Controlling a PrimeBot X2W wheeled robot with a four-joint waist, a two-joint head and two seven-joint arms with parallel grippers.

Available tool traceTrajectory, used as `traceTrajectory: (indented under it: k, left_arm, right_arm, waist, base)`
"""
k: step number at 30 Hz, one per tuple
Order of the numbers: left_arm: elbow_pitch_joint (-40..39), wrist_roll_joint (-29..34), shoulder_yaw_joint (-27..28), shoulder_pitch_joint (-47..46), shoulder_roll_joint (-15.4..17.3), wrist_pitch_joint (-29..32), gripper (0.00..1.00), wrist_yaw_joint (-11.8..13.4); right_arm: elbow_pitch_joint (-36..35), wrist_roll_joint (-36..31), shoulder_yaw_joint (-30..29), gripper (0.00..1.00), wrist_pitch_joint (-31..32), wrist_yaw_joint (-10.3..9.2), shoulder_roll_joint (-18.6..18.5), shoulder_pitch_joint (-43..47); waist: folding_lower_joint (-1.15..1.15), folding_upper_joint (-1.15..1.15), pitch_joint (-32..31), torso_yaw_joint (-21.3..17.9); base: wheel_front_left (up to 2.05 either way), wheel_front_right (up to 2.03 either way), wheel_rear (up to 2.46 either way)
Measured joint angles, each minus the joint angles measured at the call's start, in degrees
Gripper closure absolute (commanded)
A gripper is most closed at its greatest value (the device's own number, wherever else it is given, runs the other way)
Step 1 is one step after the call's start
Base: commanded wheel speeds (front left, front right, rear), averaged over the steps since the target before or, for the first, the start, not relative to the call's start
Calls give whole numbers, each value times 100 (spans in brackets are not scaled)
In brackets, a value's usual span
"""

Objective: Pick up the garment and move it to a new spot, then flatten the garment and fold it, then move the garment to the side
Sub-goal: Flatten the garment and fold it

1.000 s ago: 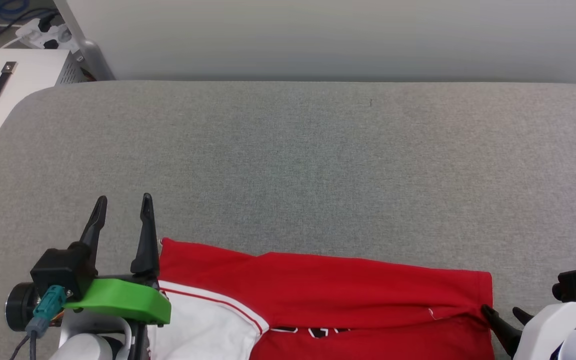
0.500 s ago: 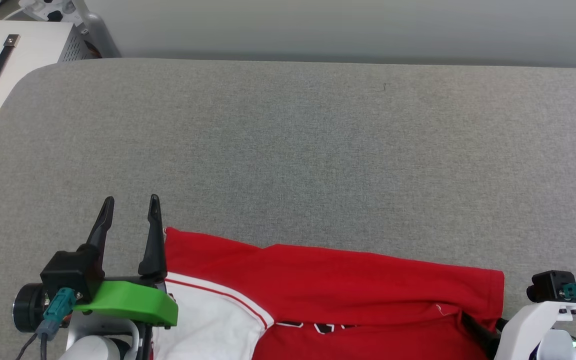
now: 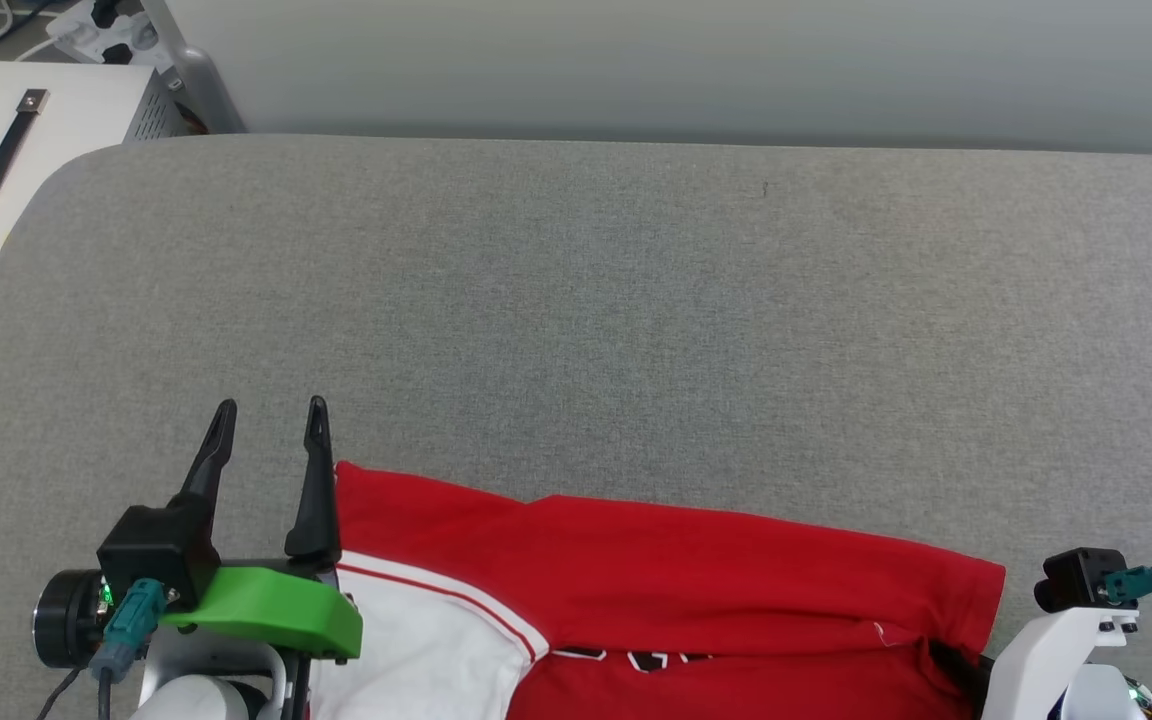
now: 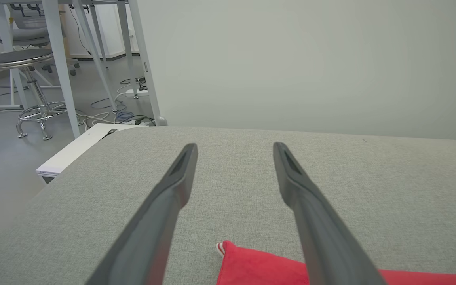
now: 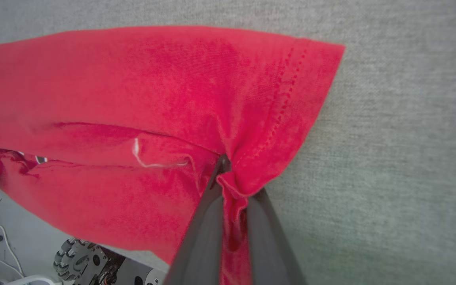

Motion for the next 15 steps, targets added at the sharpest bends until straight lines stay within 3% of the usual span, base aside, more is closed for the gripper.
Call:
traceTrajectory:
  k: [9,15]
  left_arm:
    - [3,40,-37,31,112,76,0,76]
    - [-35,82,-62,75,147,120,0,147]
  right_arm:
    - [85,3,-357,100,-34,3,-151,-81]
    - [157,2,-894,100,31,3,-360,-82]
  waist:
    - [0,0,-228,-47]
    - [0,0,-325,-93]
  base:
    - [0,0,0]
    - [0,0,0]
